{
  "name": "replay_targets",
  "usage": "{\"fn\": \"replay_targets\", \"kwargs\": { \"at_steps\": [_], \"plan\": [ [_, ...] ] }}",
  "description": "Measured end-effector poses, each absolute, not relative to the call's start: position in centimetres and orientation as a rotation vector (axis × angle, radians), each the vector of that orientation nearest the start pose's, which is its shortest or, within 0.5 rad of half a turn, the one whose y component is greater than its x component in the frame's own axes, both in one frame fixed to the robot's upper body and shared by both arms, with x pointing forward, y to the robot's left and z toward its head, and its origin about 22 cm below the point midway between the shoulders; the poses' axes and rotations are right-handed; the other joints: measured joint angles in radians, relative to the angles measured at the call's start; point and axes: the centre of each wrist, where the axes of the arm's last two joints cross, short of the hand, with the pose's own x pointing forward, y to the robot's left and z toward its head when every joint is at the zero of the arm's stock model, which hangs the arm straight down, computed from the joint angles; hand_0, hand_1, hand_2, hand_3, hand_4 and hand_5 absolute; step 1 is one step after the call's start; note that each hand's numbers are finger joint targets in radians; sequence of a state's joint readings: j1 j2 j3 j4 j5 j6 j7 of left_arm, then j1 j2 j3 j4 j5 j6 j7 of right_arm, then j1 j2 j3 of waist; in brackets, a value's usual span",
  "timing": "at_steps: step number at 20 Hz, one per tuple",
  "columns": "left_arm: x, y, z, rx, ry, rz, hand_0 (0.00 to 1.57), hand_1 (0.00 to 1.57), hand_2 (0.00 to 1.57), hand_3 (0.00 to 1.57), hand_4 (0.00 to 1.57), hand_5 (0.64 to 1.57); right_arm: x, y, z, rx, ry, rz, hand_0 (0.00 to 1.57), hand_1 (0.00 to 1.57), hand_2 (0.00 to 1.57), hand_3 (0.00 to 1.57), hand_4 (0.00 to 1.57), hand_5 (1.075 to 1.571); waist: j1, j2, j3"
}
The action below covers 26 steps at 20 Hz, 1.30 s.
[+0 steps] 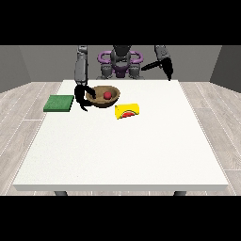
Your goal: Pick the cup and pour the ball into the bowl, then pick the bowl and place it on the pad
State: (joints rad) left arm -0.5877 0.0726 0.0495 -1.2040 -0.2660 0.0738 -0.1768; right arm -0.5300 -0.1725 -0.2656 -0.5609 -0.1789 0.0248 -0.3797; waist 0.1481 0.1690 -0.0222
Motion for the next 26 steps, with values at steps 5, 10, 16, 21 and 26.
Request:
{"fn": "replay_targets", "kwargs": {
  "at_steps": [5,10,16,21,26],
  "plan": [
    [36.8,20.4,6.9,0.205,-1.903,-0.34,0.0,0.0,0.0,0.0,0.0,1.57,34.1,-28.5,-6.9,-0.123,-1.345,-0.164,1.57,1.57,1.57,1.57,1.03,1.555,-0.012,-0.029,0.0093],
    [36.4,23.2,4.8,0.248,-1.844,-0.279,0.0,0.0,0.0,0.0,0.0,1.57,35.5,-27.2,-5.4,-0.15,-1.249,-0.104,1.57,1.57,1.57,1.57,1.04,1.559,-0.066,-0.069,0.0186],
    [35.6,25.7,2.3,0.3,-1.795,-0.23,0.0,0.0,0.0,0.0,0.0,1.569,37.3,-28.2,-2.2,-0.102,-1.188,-0.089,1.57,1.57,1.57,1.57,1.06,1.559,-0.136,-0.116,0.0211],
    [35.7,26.1,2.7,0.301,-1.793,-0.231,0.0,0.0,0.0,0.0,0.0,1.569,37.4,-32.5,0.0,-0.116,-1.195,-0.123,1.57,1.57,1.57,1.57,1.06,1.559,-0.136,-0.112,0.0218],
    [35.4,24.9,2.0,0.32,-1.826,-0.218,0.0,0.0,0.0,0.0,0.0,1.565,36.6,-36.1,1.2,-0.118,-1.235,-0.145,1.57,1.57,1.57,1.57,1.06,1.56,-0.146,-0.072,0.0223]
  ]
}}
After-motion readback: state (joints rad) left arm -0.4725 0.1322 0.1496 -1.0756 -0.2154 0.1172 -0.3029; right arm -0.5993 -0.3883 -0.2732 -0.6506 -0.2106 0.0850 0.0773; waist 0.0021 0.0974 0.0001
